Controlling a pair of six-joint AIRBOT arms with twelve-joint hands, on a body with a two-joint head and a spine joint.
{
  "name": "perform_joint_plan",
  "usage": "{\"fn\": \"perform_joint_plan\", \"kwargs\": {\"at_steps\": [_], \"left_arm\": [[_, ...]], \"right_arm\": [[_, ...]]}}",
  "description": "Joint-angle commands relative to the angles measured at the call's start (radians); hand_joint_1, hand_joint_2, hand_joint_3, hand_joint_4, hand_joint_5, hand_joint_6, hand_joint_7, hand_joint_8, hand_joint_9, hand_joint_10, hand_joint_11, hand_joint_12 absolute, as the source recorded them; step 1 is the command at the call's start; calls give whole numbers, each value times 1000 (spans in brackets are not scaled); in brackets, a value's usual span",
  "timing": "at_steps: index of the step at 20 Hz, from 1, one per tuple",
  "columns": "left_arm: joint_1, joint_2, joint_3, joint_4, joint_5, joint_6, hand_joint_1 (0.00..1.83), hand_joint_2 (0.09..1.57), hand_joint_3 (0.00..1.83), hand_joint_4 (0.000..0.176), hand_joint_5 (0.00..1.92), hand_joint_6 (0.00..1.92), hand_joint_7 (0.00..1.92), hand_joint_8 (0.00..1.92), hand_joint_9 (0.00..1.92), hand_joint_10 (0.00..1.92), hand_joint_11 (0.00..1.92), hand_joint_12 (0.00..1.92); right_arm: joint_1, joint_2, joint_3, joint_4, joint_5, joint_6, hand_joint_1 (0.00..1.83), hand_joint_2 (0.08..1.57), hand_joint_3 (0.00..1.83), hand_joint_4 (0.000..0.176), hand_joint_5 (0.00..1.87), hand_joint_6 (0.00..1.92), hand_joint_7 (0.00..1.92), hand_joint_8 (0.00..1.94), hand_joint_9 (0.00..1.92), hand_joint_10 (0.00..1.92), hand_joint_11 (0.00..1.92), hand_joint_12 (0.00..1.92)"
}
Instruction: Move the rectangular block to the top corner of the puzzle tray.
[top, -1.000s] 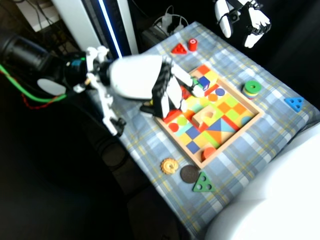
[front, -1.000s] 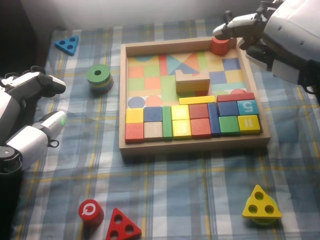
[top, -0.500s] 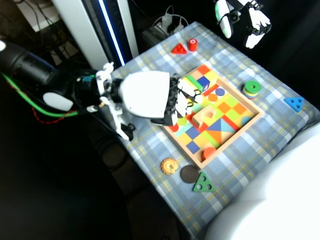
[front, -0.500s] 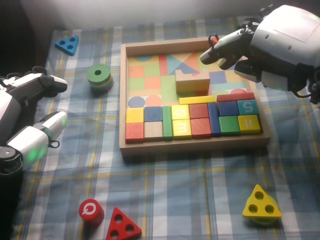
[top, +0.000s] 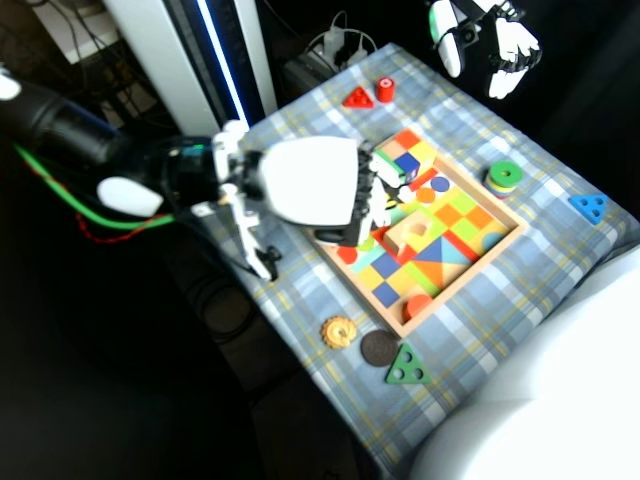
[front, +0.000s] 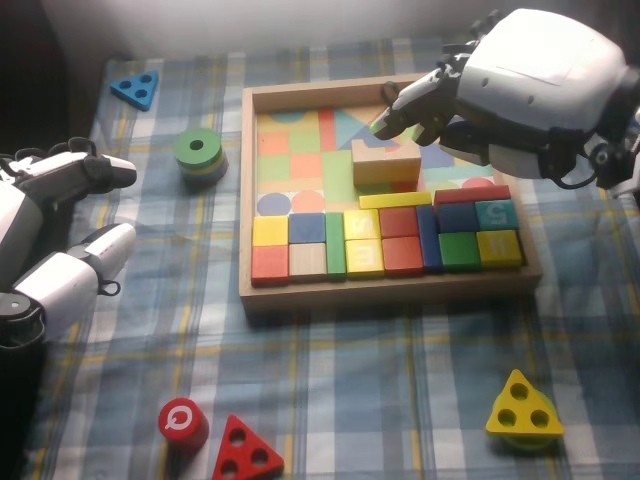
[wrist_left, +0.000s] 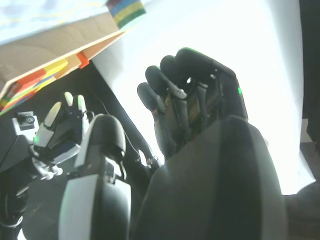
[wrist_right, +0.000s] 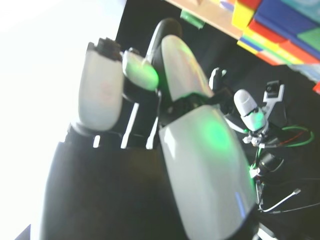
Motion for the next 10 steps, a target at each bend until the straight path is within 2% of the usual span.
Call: {"fn": "perform_joint_plan", "kwargs": {"at_steps": [1, 3, 6, 8, 9, 10], "left_arm": [[-10, -3, 7, 38, -113, -5, 686, 1386, 2, 0, 529, 383, 499, 430, 189, 1079, 0, 1760], [-10, -3, 8, 39, -113, -5, 688, 1382, 0, 0, 527, 382, 495, 423, 180, 1059, 0, 1730], [-11, -3, 8, 39, -113, -5, 666, 1381, 0, 0, 524, 377, 495, 405, 179, 1049, 0, 1755], [-11, -3, 7, 39, -112, -5, 660, 1384, 1, 0, 537, 367, 508, 383, 191, 1079, 0, 1798], [-11, -3, 7, 39, -112, -5, 651, 1383, 1, 0, 537, 362, 506, 370, 175, 1071, 0, 1778], [-11, -3, 7, 39, -112, -6, 656, 1379, 0, 0, 549, 343, 519, 348, 178, 1023, 0, 1742]], "right_arm": [[23, -3, 8, 6, 85, 0, 1421, 1217, 61, 0, 806, 4, 1245, 1941, 1392, 1921, 1445, 1921], [48, -8, 10, -45, 46, 0, 1350, 1244, 83, 0, 781, 3, 1218, 1941, 1400, 1921, 1472, 1921], [55, -18, 21, -61, 27, 0, 1413, 1206, 90, 0, 803, 9, 1229, 1941, 1429, 1921, 1511, 1921], [57, -28, 29, -75, 11, 0, 1356, 1214, 112, 0, 794, 5, 1219, 1941, 1407, 1921, 1481, 1921], [59, -31, 32, -82, 4, 0, 1349, 1151, 240, 0, 807, 1, 1212, 1941, 1397, 1921, 1472, 1921], [61, -32, 33, -87, -1, 0, 1339, 826, 1032, 0, 796, 23, 888, 1941, 1387, 1921, 1466, 1921]]}}
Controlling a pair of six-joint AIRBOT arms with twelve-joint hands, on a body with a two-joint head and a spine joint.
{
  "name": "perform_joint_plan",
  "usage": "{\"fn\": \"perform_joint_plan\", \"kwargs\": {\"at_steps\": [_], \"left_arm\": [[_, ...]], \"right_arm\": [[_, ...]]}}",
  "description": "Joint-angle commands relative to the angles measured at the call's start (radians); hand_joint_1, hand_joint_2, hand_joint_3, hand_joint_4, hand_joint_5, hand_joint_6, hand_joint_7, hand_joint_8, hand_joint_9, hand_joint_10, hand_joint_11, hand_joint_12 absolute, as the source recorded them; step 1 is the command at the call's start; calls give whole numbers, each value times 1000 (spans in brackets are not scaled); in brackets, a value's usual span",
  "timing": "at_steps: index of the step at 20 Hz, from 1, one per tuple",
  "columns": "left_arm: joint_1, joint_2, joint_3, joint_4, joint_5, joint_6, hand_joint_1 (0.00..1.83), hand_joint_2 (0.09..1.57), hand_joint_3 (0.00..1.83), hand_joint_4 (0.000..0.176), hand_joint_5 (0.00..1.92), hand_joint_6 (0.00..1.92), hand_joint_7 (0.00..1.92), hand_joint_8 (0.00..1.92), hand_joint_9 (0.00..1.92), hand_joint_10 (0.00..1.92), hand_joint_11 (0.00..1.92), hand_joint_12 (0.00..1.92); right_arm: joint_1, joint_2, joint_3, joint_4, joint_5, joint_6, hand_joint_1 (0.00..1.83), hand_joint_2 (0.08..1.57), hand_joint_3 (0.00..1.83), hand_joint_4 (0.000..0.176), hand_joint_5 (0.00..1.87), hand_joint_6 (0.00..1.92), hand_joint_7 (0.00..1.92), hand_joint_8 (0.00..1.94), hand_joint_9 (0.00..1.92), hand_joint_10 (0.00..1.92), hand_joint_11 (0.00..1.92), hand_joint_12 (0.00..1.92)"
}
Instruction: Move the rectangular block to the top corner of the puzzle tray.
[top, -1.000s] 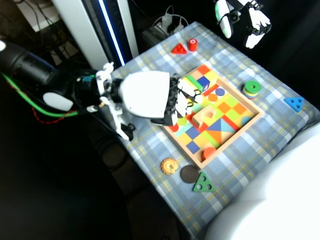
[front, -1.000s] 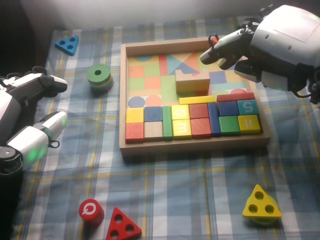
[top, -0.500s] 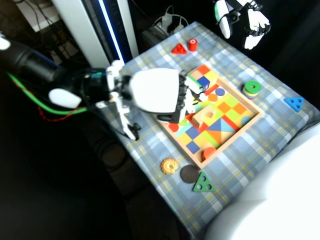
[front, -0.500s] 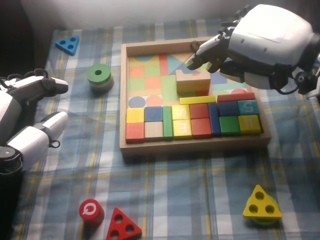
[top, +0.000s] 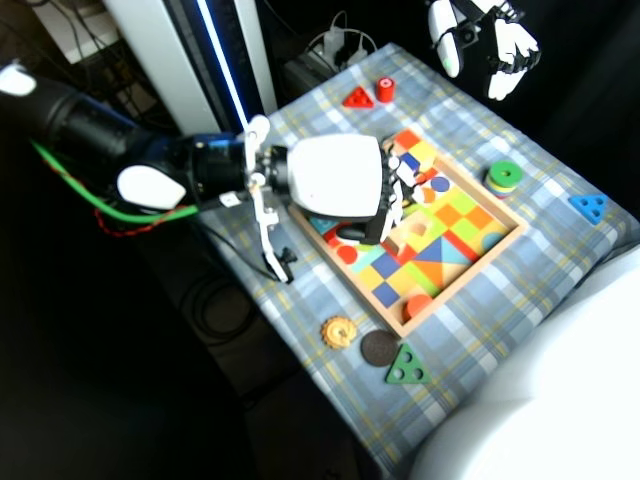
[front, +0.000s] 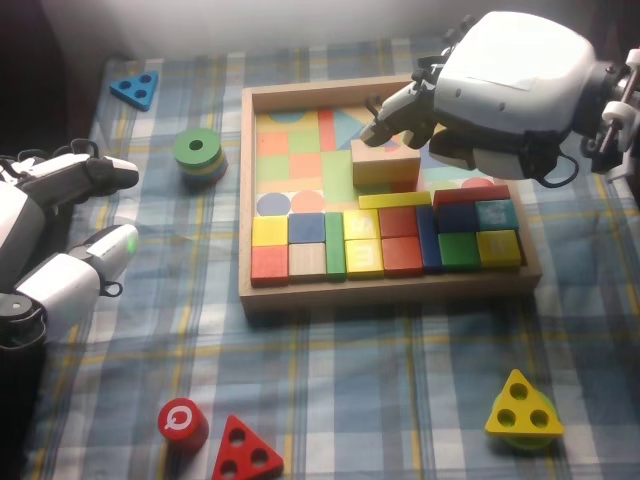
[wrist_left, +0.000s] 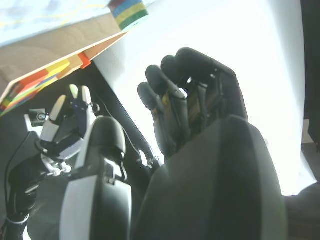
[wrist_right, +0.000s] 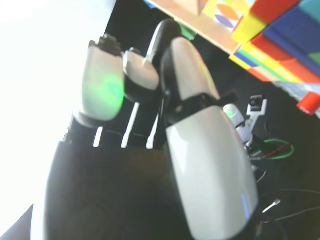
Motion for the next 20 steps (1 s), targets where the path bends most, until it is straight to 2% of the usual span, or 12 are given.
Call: {"fn": "perform_joint_plan", "kwargs": {"at_steps": [1, 2, 4, 7, 13, 16, 20], "left_arm": [[-11, -3, 7, 36, -117, -6, 678, 1380, 0, 0, 552, 334, 522, 340, 173, 1020, 0, 1740], [-11, -3, 7, 36, -117, -6, 705, 1380, 0, 0, 559, 330, 531, 341, 179, 1027, 0, 1745], [-11, -3, 7, 37, -117, -6, 691, 1377, 0, 0, 554, 316, 535, 331, 193, 1024, 0, 1726], [-11, -3, 7, 37, -117, -6, 678, 1375, 0, 0, 557, 316, 535, 328, 196, 1033, 0, 1740], [-11, -3, 7, 37, -118, -6, 642, 1380, 1, 0, 558, 314, 537, 318, 195, 1019, 0, 1744], [-12, -3, 7, 38, -117, -6, 667, 1373, 0, 0, 566, 319, 546, 320, 197, 1027, 0, 1746], [-13, -2, 7, 39, -117, -6, 670, 1386, 3, 0, 559, 318, 537, 319, 188, 1040, 0, 1745]], "right_arm": [[19, -2, 3, 12, 94, -1, 1330, 844, 917, 0, 805, 19, 1165, 1941, 1443, 1921, 1515, 1921], [22, -2, 5, 4, 85, -1, 1309, 885, 822, 0, 796, 7, 1266, 1941, 1486, 1921, 1554, 1921], [25, -2, 9, -11, 68, -1, 1343, 954, 681, 0, 783, 2, 1278, 1941, 1477, 1921, 1548, 1921], [26, -2, 13, -18, 56, -1, 1438, 959, 594, 0, 798, 2, 1295, 1941, 1480, 1921, 1566, 1921], [45, -7, 30, -65, 11, -1, 1396, 918, 757, 0, 811, 1, 1349, 1941, 1535, 1921, 1591, 1921], [56, -19, 40, -93, -12, -1, 1410, 945, 660, 0, 792, 3, 1338, 1941, 1529, 1921, 1581, 1921], [64, -20, 45, -121, -37, -1, 1384, 936, 697, 0, 820, 2, 1336, 1941, 1529, 1921, 1589, 1921]]}}
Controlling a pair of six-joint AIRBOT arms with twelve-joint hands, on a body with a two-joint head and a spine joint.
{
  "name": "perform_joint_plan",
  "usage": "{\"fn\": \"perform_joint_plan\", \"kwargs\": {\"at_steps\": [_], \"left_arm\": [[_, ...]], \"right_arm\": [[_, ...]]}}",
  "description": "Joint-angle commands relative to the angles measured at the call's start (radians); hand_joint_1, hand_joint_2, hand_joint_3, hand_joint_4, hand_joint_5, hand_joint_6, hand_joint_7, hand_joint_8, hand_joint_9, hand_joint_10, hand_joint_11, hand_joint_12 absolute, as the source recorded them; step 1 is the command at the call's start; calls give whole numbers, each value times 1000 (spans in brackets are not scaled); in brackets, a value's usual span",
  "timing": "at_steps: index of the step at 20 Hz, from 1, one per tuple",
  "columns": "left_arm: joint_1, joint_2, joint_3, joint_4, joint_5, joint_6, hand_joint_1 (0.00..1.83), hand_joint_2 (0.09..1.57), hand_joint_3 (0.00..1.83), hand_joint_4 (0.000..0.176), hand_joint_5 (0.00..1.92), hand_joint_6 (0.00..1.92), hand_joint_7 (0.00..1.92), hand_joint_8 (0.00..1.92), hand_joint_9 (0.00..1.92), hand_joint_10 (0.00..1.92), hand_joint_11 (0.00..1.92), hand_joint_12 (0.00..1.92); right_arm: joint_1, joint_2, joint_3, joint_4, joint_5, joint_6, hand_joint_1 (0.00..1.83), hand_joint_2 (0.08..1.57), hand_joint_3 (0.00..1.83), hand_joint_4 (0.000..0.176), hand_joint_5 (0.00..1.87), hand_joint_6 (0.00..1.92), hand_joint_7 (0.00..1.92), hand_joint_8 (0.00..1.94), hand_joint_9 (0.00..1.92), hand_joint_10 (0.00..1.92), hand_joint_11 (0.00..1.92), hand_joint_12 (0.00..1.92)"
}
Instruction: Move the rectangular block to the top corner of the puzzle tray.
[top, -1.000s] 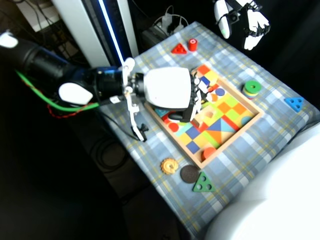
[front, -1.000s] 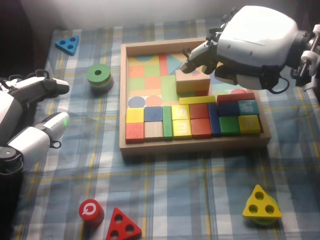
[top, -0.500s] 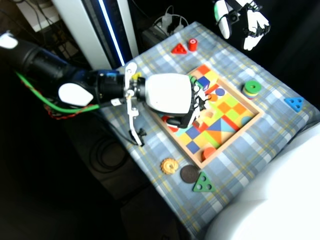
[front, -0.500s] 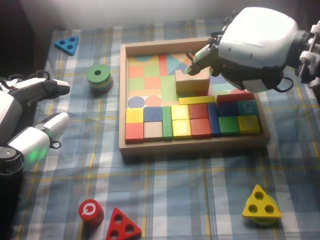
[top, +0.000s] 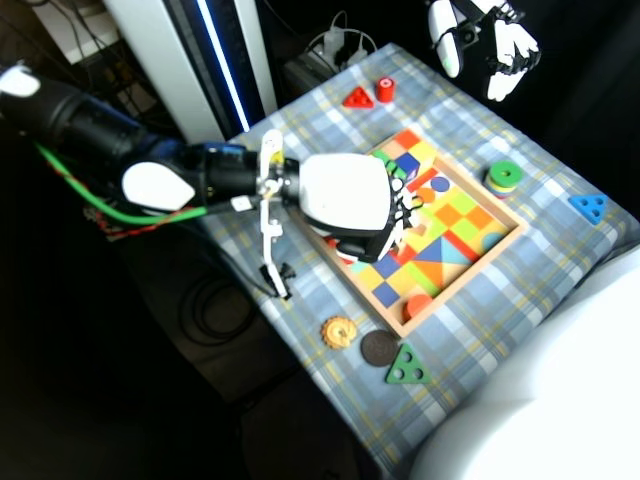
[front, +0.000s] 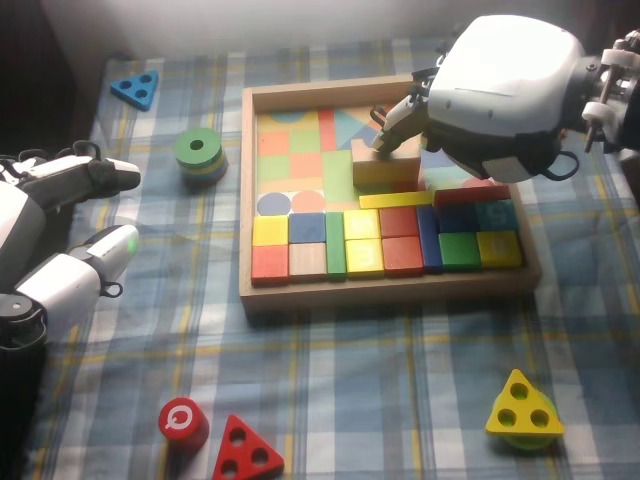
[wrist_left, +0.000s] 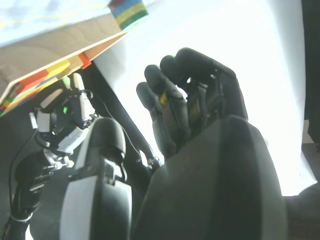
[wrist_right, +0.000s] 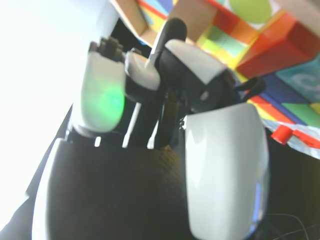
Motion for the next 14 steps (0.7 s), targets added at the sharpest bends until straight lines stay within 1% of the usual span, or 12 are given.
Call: {"fn": "perform_joint_plan", "kwargs": {"at_steps": [1, 2, 3, 5, 9, 10, 11, 12, 13, 14], "left_arm": [[-13, -2, 7, 39, -117, -6, 661, 1385, 3, 0, 558, 319, 535, 319, 186, 1042, 0, 1743], [-13, -2, 7, 39, -117, -6, 648, 1387, 3, 0, 552, 325, 531, 323, 174, 1050, 0, 1749], [-13, -2, 7, 39, -117, -6, 698, 1387, 3, 0, 557, 332, 538, 333, 179, 1064, 0, 1761], [-13, -2, 7, 39, -117, -6, 667, 1385, 2, 0, 557, 339, 531, 337, 174, 1059, 0, 1739], [-13, -2, 6, 39, -117, -6, 677, 1381, 0, 0, 551, 356, 526, 357, 173, 1068, 0, 1746], [-13, -2, 6, 39, -117, -6, 662, 1381, 0, 0, 547, 360, 523, 357, 171, 1056, 0, 1733], [-13, -2, 6, 39, -117, -6, 660, 1388, 3, 0, 537, 358, 518, 356, 174, 1054, 0, 1732], [-13, -2, 6, 39, -117, -6, 645, 1387, 2, 0, 534, 360, 519, 355, 185, 1052, 0, 1742], [-13, -2, 6, 38, -117, -6, 644, 1386, 2, 0, 535, 363, 522, 357, 187, 1051, 0, 1744], [-13, -2, 6, 38, -118, -6, 654, 1380, 0, 0, 538, 364, 527, 356, 186, 1043, 0, 1747]], "right_arm": [[22, 0, 4, 11, 81, -3, 1376, 935, 713, 0, 820, 1, 1334, 1941, 1536, 1921, 1586, 1921], [29, -2, 4, -9, 72, -3, 1396, 895, 779, 0, 837, 1, 1349, 1941, 1551, 1921, 1608, 1921], [35, -5, 3, -25, 64, -3, 1398, 890, 788, 0, 839, 1, 1383, 1941, 1574, 1921, 1626, 1921], [41, -6, 1, -45, 53, -3, 1385, 893, 772, 0, 845, 3, 1395, 1941, 1577, 1921, 1632, 1921], [41, -6, 1, -47, 49, -2, 1412, 974, 588, 0, 825, 0, 1365, 1941, 1535, 1921, 1576, 1921], [41, -6, 0, -47, 49, -2, 1395, 980, 585, 0, 821, 1, 1316, 1941, 1502, 1921, 1551, 1921], [41, -6, 0, -47, 48, -2, 1398, 984, 586, 0, 819, 1, 1338, 1941, 1522, 1921, 1571, 1921], [41, -5, -1, -47, 47, -2, 1380, 960, 654, 0, 812, 0, 1321, 1941, 1515, 1921, 1568, 1921], [41, -5, -1, -47, 45, -2, 1400, 933, 723, 0, 799, 0, 1315, 1941, 1516, 1921, 1567, 1921], [41, -4, -1, -47, 43, -2, 1438, 933, 680, 0, 795, 0, 1297, 1941, 1501, 1921, 1561, 1921]]}}
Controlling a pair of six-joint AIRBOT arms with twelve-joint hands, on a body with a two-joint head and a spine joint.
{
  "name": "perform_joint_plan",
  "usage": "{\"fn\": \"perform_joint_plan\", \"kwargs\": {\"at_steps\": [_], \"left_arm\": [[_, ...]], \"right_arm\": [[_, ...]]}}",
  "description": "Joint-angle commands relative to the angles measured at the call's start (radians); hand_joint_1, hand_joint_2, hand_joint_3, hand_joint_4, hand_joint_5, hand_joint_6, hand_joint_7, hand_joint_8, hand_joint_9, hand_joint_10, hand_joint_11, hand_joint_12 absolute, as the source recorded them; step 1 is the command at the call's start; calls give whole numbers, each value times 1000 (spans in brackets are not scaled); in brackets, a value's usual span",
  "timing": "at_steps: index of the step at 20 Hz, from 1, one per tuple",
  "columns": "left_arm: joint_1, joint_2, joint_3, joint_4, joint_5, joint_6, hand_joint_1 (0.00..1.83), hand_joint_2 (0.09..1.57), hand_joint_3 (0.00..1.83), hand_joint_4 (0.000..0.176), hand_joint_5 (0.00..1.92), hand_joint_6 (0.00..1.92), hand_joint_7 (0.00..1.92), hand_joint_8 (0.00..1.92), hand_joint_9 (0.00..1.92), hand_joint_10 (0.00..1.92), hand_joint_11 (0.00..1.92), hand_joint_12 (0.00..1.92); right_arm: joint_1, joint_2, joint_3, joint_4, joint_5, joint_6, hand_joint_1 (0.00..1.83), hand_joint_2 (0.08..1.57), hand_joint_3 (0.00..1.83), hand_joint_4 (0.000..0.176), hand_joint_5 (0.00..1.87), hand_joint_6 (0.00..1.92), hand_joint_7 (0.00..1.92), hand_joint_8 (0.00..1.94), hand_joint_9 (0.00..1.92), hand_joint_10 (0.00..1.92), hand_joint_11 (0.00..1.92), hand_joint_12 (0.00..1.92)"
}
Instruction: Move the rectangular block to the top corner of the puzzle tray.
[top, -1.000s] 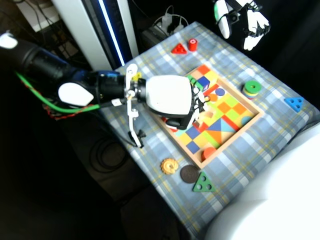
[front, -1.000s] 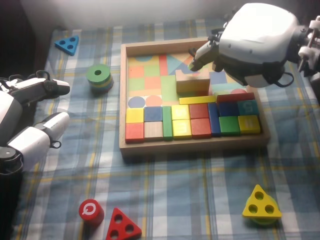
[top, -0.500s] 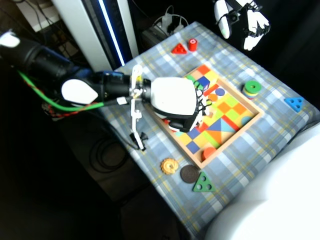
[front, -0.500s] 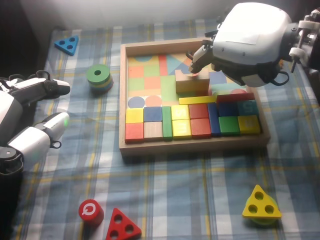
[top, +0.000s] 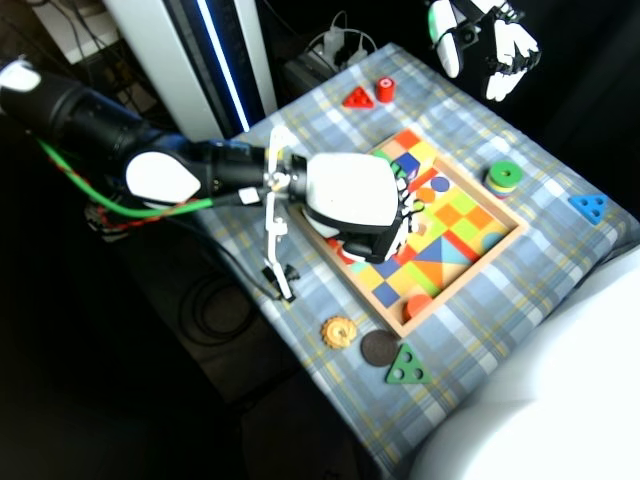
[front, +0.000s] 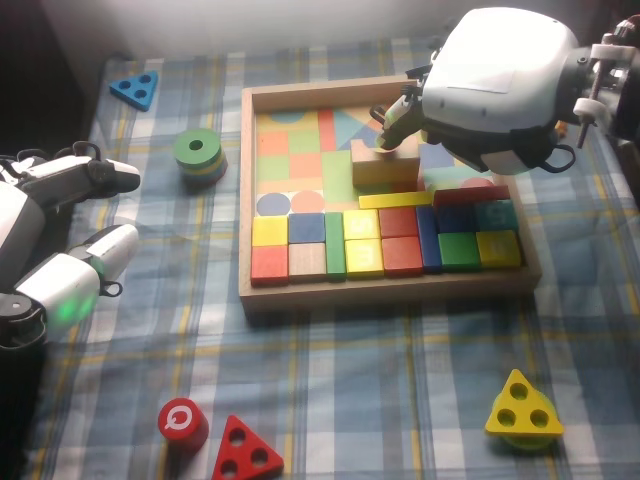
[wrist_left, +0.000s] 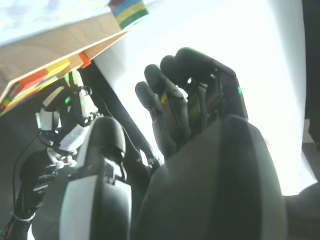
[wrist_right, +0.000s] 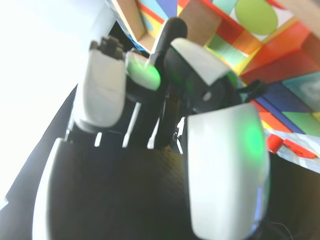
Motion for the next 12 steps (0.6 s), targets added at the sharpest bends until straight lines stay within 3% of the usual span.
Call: {"fn": "perform_joint_plan", "kwargs": {"at_steps": [1, 4, 8, 12], "left_arm": [[-13, -2, 6, 38, -117, -6, 657, 1383, 0, 0, 536, 363, 527, 356, 187, 1041, 0, 1750], [-12, -2, 6, 37, -119, -6, 671, 1385, 1, 0, 543, 358, 539, 356, 201, 1025, 0, 1729], [-12, -1, 5, 37, -119, -6, 621, 1392, 3, 0, 531, 369, 520, 359, 182, 1017, 0, 1719], [-12, -1, 5, 37, -120, -6, 649, 1386, 0, 0, 539, 378, 533, 373, 198, 1032, 0, 1742]], "right_arm": [[15, 1, -1, 21, 78, -3, 1436, 948, 642, 0, 787, 0, 1301, 1941, 1500, 1921, 1553, 1921], [15, 10, -1, 21, 61, -3, 1350, 981, 569, 0, 805, 1, 1262, 1941, 1452, 1921, 1527, 1921], [15, 29, 0, 21, 39, -3, 1367, 1179, 78, 0, 755, 0, 1086, 1941, 1287, 1921, 1370, 1921], [11, 40, 11, 16, 15, -5, 1351, 1202, 47, 0, 789, 12, 1138, 1941, 1310, 1921, 1367, 1921]]}}
